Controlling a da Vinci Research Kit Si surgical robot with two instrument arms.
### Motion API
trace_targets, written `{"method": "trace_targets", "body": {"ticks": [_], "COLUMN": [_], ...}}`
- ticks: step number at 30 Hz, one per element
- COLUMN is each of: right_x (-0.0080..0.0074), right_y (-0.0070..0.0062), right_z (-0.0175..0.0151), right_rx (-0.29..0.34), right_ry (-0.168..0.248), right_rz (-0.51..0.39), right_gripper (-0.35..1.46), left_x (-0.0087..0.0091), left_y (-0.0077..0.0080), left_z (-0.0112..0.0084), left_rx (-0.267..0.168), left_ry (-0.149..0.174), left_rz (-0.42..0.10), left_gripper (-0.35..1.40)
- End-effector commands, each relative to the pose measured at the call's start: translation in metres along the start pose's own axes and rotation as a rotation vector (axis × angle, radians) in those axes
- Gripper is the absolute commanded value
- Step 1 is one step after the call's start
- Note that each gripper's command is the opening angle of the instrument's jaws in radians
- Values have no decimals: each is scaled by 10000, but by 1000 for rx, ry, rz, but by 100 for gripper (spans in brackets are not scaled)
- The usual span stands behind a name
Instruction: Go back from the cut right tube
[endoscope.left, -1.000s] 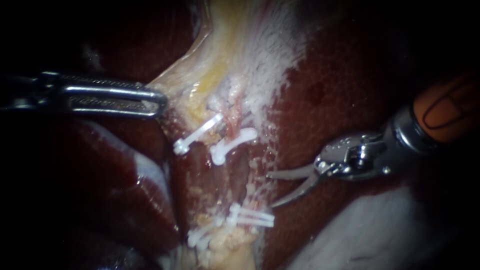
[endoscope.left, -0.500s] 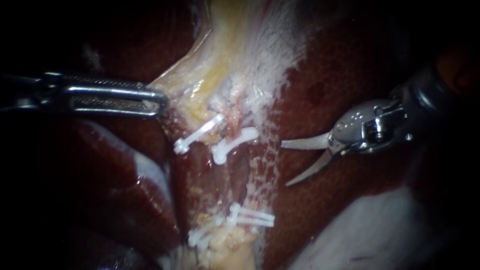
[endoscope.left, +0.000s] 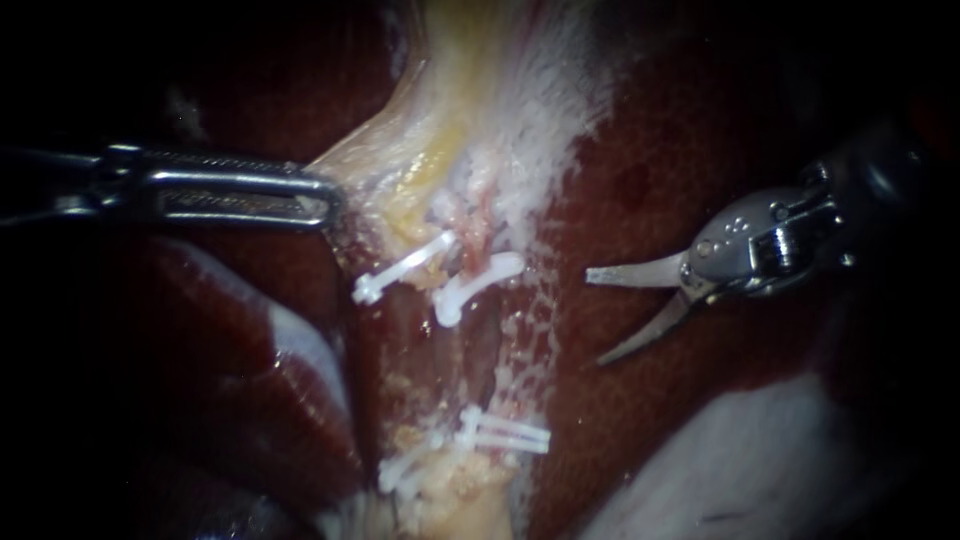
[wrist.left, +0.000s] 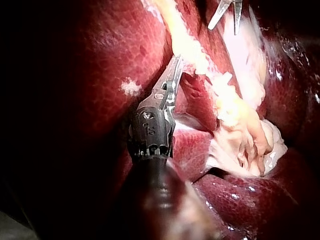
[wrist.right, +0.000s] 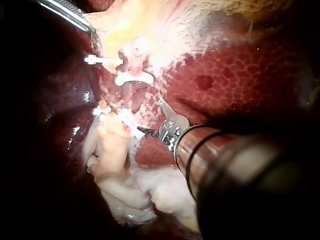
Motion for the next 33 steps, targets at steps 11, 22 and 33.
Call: {"method": "trace_targets", "body": {"ticks": [11,22,33], "right_x": [-3,-4,-4], "right_y": [0,0,0], "right_z": [-2,-2,-3], "right_rx": [0,-4,-5], "right_ry": [-5,-5,-6], "right_rz": [-13,-12,-10], "right_gripper": [143,143,143], "left_x": [41,47,48], "left_y": [3,-1,-2], "left_z": [35,46,51], "left_rx": [-1,12,14], "left_ry": [72,84,88], "left_rz": [-34,-41,-40], "left_gripper": [-20,-20,-18]}}
